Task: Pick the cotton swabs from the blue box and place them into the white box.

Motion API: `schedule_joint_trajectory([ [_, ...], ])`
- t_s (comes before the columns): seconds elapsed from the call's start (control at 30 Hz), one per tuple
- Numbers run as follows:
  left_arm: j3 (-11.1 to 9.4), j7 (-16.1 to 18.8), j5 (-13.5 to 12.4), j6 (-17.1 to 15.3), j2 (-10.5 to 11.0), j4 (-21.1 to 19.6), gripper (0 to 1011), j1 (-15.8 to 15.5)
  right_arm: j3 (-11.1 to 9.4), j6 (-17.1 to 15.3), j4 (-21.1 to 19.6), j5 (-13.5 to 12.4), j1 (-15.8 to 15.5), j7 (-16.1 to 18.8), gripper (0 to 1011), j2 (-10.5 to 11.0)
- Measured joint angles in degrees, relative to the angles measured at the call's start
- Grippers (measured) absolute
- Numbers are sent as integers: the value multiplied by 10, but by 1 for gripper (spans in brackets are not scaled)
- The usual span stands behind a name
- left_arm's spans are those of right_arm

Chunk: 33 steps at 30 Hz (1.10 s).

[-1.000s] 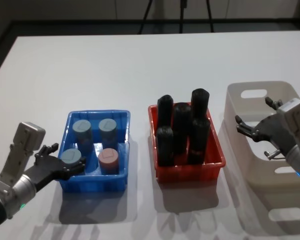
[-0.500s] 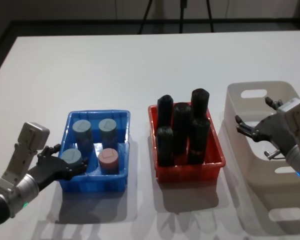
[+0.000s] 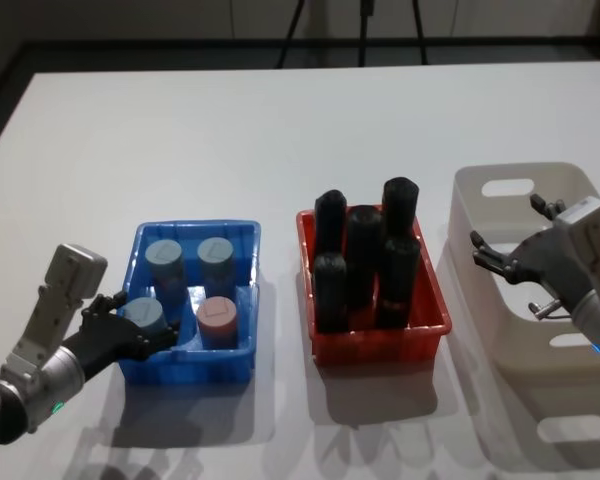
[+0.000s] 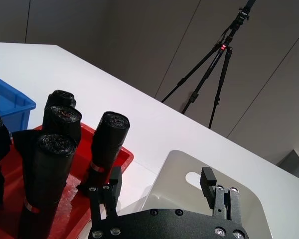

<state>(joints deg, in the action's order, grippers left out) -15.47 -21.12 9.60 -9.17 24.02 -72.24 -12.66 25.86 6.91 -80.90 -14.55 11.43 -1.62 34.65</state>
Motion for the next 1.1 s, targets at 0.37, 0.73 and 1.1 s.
schedule_joint_trajectory([
  [0.37, 0, -5, -3, 0, -5, 17, 1001, -11, 0, 0, 0, 0, 0, 0, 1001, 0],
  [0.73, -1, -9, -5, 0, -8, 30, 1001, -20, 0, 0, 0, 0, 0, 0, 1001, 0],
  [1.1, 0, -10, -5, 0, -9, 37, 1002, -24, 0, 0, 0, 0, 0, 0, 1001, 0],
])
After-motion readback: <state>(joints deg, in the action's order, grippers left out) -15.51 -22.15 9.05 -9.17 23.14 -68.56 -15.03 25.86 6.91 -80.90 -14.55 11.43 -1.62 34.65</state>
